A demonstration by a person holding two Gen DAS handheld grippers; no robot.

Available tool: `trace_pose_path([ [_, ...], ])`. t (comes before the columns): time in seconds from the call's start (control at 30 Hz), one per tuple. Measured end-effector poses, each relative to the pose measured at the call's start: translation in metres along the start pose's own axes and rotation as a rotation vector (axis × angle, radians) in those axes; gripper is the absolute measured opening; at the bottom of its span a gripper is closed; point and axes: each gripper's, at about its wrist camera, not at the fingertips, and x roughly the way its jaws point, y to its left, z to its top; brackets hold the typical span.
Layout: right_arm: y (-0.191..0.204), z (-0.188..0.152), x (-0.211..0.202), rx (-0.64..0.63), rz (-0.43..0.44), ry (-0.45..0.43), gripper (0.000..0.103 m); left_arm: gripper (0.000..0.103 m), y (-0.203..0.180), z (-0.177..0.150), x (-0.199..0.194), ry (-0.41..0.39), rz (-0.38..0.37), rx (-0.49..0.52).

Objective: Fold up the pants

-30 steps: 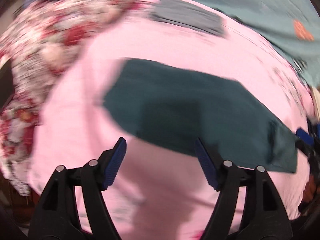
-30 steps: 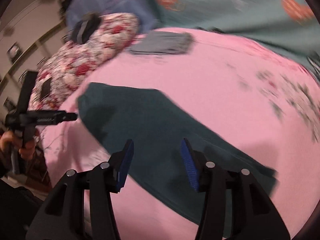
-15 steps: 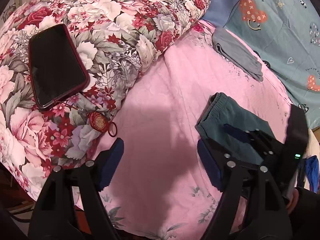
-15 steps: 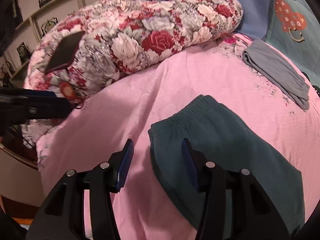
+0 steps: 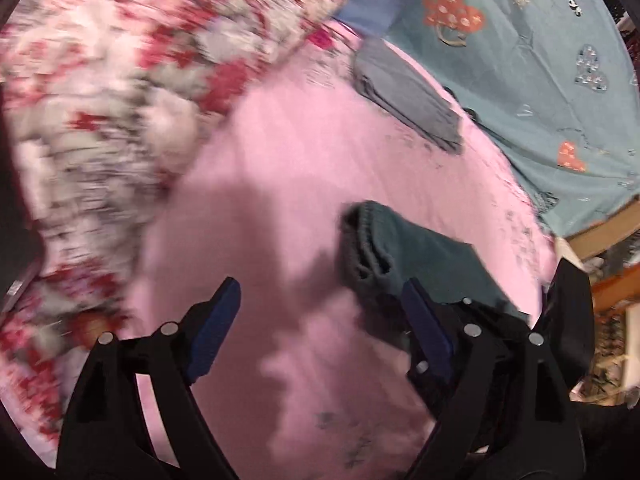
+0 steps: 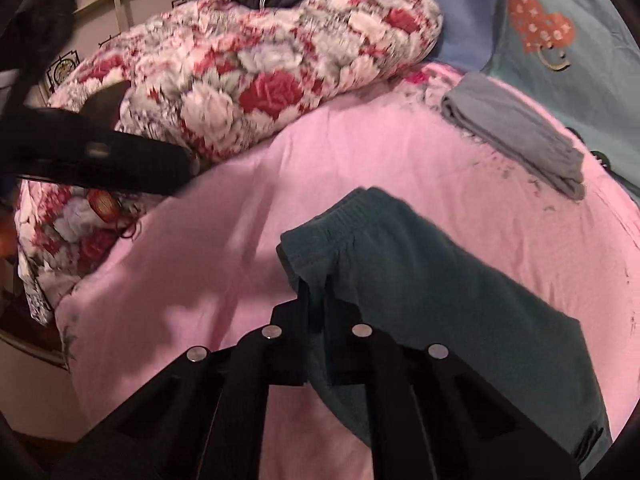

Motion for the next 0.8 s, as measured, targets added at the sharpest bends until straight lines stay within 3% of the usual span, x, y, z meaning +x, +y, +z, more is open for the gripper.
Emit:
trace_pose_path([
  [0.07, 0.000, 0.000, -0.011, -0.005, -0.013, -0.024, 0.006, 0.086, -0.008, 0.008, 0.025, 0.095, -0.139, -0.022],
  [0.23, -0.001, -0.005, -0.023, -0.014, -0.038, -0.051, 0.005, 0.086, -0.017, 0.016, 0.080, 0.257, -0.290, -0.091],
  [0.33, -0.002, -0.009, -0.027, -0.012, -0.041, -0.060, 0.005, 0.081, -0.015, 0.018, 0.102, 0.285, -0.357, -0.165],
  [0.37, -0.002, -0.010, -0.028, -0.012, -0.044, -0.062, 0.005, 0.068, -0.016, 0.019, 0.106, 0.281, -0.365, -0.176],
  [0.43, -0.002, -0.013, -0.030, -0.013, -0.045, -0.069, 0.005, 0.031, -0.019, 0.019, 0.111, 0.272, -0.387, -0.183],
  [0.5, -0.004, -0.015, -0.031, -0.004, -0.049, -0.074, 0.005, 0.022, -0.021, 0.019, 0.112, 0.260, -0.382, -0.185],
  [0.53, -0.006, -0.017, -0.032, 0.004, -0.049, -0.076, 0.011, 0.019, -0.022, 0.019, 0.111, 0.254, -0.379, -0.183],
  [0.63, -0.010, -0.022, -0.037, 0.045, -0.088, -0.077, 0.054, 0.019, -0.025, 0.021, 0.107, 0.243, -0.365, -0.171],
  [0.8, 0.004, -0.024, -0.033, -0.011, -0.138, -0.079, 0.056, 0.019, -0.018, 0.024, 0.099, 0.240, -0.385, -0.190],
])
